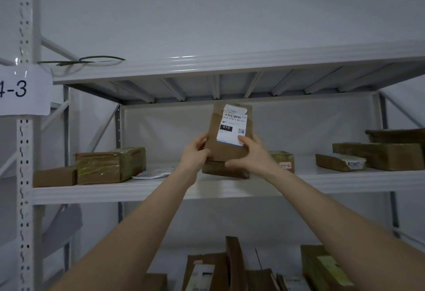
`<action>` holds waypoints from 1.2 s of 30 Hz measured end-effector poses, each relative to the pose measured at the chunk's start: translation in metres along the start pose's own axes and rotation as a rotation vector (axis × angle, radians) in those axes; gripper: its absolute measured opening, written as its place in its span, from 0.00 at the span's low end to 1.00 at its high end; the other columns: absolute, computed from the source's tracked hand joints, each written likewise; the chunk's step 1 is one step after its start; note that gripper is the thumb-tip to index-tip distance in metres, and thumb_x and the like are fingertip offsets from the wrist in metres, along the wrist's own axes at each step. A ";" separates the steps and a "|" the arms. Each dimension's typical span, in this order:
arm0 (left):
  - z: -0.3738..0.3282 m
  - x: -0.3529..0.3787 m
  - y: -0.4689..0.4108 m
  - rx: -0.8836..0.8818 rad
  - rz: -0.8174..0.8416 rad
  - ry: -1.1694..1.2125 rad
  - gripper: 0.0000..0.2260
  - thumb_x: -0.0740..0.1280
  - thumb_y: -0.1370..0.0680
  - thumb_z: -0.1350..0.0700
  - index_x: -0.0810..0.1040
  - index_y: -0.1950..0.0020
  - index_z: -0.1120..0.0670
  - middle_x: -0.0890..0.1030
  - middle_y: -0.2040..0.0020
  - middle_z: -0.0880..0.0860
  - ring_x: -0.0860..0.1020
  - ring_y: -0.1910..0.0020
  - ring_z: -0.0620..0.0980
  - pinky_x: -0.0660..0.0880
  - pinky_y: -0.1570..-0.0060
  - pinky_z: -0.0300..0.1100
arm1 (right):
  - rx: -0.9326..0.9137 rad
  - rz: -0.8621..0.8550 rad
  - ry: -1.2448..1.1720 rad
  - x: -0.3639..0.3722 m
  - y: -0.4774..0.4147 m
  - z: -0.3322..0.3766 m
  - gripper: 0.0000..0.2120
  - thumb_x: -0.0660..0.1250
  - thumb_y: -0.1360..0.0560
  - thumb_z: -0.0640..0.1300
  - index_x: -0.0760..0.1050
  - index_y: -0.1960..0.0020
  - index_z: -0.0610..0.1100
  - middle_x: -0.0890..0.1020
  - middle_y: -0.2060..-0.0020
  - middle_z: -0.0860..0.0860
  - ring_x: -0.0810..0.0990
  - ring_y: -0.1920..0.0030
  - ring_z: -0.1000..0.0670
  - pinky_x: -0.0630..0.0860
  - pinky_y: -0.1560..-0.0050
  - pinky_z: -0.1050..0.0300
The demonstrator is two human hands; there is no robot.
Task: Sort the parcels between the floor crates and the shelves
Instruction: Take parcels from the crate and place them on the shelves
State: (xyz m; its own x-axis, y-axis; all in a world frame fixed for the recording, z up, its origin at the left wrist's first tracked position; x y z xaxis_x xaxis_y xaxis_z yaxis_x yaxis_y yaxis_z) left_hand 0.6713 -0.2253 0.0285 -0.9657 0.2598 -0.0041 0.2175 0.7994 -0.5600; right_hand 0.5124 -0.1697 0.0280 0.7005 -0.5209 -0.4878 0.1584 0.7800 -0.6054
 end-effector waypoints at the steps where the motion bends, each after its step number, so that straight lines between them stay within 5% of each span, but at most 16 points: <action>1: 0.000 -0.001 0.001 0.003 0.005 -0.025 0.25 0.61 0.26 0.72 0.71 0.31 0.55 0.79 0.39 0.52 0.77 0.43 0.50 0.74 0.51 0.37 | -0.015 0.041 0.079 0.003 0.000 0.003 0.43 0.79 0.36 0.49 0.64 0.27 0.44 0.57 0.28 0.50 0.65 0.31 0.47 0.64 0.36 0.60; 6: 0.005 0.008 0.013 0.071 0.118 -0.475 0.24 0.72 0.27 0.63 0.74 0.32 0.54 0.74 0.38 0.50 0.72 0.40 0.47 0.67 0.47 0.30 | -0.030 0.054 0.334 0.008 0.003 0.001 0.27 0.71 0.27 0.46 0.69 0.30 0.51 0.61 0.27 0.44 0.66 0.31 0.42 0.64 0.33 0.52; 11: 0.005 0.028 0.023 0.318 0.077 -1.117 0.34 0.70 0.27 0.59 0.60 0.24 0.49 0.58 0.24 0.57 0.60 0.26 0.54 0.63 0.30 0.46 | -0.105 -0.013 0.849 0.008 0.006 0.004 0.31 0.68 0.26 0.54 0.60 0.27 0.54 0.64 0.28 0.49 0.53 0.26 0.41 0.56 0.30 0.43; 13: 0.010 0.034 0.024 0.316 0.037 -1.120 0.35 0.69 0.26 0.60 0.57 0.23 0.49 0.56 0.24 0.58 0.62 0.27 0.56 0.67 0.33 0.50 | -0.171 -0.015 0.925 0.014 0.009 0.009 0.35 0.68 0.27 0.54 0.55 0.25 0.53 0.61 0.26 0.49 0.51 0.25 0.41 0.52 0.29 0.41; 16: 0.016 0.041 0.015 0.252 0.049 -0.976 0.34 0.67 0.25 0.62 0.55 0.23 0.53 0.61 0.26 0.59 0.66 0.30 0.57 0.65 0.35 0.46 | -0.183 0.012 0.960 0.020 0.011 0.002 0.34 0.67 0.26 0.55 0.55 0.26 0.52 0.66 0.30 0.49 0.60 0.28 0.44 0.54 0.30 0.39; 25: 0.041 0.069 -0.023 0.191 0.349 -0.835 0.36 0.67 0.24 0.60 0.48 0.22 0.58 0.56 0.24 0.60 0.56 0.25 0.55 0.55 0.29 0.41 | 0.119 0.043 0.974 -0.004 -0.012 -0.040 0.34 0.61 0.24 0.46 0.48 0.23 0.56 0.63 0.28 0.46 0.58 0.27 0.42 0.59 0.32 0.39; 28: 0.040 0.034 -0.033 0.267 0.283 -0.905 0.31 0.63 0.21 0.57 0.51 0.22 0.59 0.56 0.23 0.59 0.55 0.24 0.54 0.52 0.29 0.40 | 0.134 -0.017 0.997 0.003 -0.023 -0.023 0.33 0.60 0.25 0.41 0.52 0.24 0.54 0.58 0.26 0.44 0.54 0.26 0.40 0.55 0.29 0.39; 31: 0.034 -0.026 -0.052 0.301 0.171 -1.032 0.26 0.60 0.19 0.56 0.56 0.24 0.61 0.60 0.24 0.60 0.60 0.26 0.56 0.55 0.30 0.43 | -0.108 -0.192 0.882 0.041 -0.039 0.020 0.28 0.59 0.25 0.41 0.59 0.26 0.51 0.64 0.28 0.45 0.60 0.28 0.43 0.59 0.31 0.47; 36: 0.051 -0.114 -0.078 0.050 0.143 -1.279 0.18 0.56 0.19 0.59 0.67 0.29 0.62 0.68 0.29 0.61 0.68 0.31 0.58 0.65 0.33 0.47 | 0.021 0.101 0.574 0.142 -0.069 0.042 0.24 0.61 0.23 0.50 0.63 0.28 0.50 0.72 0.32 0.45 0.71 0.34 0.43 0.71 0.38 0.50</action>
State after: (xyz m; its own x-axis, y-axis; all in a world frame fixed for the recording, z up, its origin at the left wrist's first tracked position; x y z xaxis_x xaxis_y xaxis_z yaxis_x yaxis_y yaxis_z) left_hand 0.7573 -0.3451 0.0301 -0.3895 -0.3826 -0.8378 0.3511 0.7793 -0.5191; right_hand 0.6301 -0.2831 0.0273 0.2245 -0.5436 -0.8087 0.1288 0.8392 -0.5283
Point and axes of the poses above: each hand's wrist, its own y-axis away from the middle knuckle, its own x-axis out of the palm, z = x × y, the point moved 6 cm from there along -y, towards the middle knuckle
